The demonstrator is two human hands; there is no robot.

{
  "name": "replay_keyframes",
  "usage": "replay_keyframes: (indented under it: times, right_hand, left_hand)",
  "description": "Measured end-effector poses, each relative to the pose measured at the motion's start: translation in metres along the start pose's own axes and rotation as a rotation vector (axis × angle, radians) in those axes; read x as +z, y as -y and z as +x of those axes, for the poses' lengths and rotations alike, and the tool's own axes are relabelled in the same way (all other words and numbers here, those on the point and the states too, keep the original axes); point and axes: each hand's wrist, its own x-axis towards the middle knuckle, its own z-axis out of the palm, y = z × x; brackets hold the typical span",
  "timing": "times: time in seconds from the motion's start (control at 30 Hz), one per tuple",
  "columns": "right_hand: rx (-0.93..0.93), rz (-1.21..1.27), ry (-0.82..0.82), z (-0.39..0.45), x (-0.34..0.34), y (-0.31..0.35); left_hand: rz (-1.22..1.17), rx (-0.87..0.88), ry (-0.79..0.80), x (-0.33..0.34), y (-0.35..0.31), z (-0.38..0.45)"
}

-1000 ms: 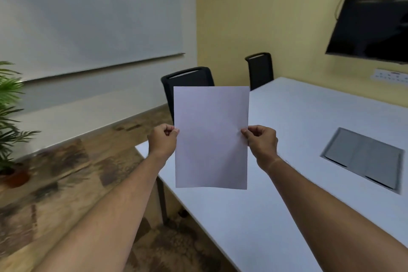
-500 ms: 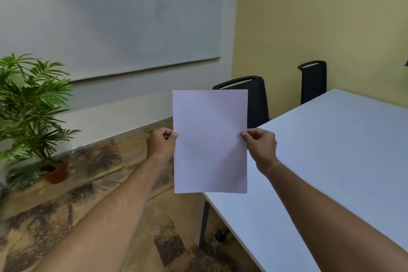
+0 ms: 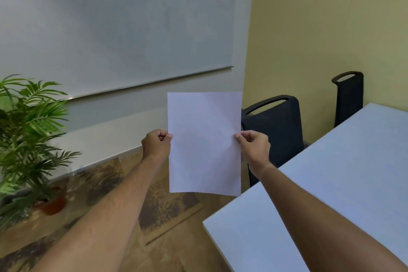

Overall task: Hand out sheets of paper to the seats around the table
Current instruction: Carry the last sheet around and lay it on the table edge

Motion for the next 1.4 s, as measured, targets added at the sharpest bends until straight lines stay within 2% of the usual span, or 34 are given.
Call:
replay_keyframes:
  times: [0.17, 0.33, 0.4, 0.47, 0.67, 1.0, 1.17, 1.4]
  right_hand:
    - [0.002, -0.034, -0.083, 0.066, 0.047, -0.002]
    - [0.026, -0.050, -0.222, 0.127, 0.099, -0.015]
    - [0.045, -0.051, -0.257, 0.136, 0.101, -0.018]
    - [0.061, -0.083, -0.347, 0.168, 0.126, -0.020]
    - [0.065, -0.114, -0.537, 0.224, 0.148, -0.012]
    - [0.042, -0.157, -0.729, 0.327, 0.132, -0.026]
    - [0.010, -0.166, -0.835, 0.414, 0.098, -0.034]
    - [0.017, -0.176, -0.905, 0.501, 0.055, -0.043]
  left_hand:
    - [-0.032, 0.023, 0.043, 0.032, 0.013, 0.096]
    - [-0.061, 0.067, 0.159, 0.073, 0.024, 0.196]
    - [-0.070, 0.088, 0.199, 0.086, 0.024, 0.211]
    - [-0.063, 0.113, 0.273, 0.104, 0.023, 0.262]
    - [-0.098, 0.187, 0.395, 0.158, -0.002, 0.338]
    - [-0.163, 0.274, 0.527, 0.268, -0.044, 0.412]
    - [-0.196, 0.320, 0.613, 0.370, -0.085, 0.454]
    - [-0.249, 0.320, 0.689, 0.470, -0.134, 0.488]
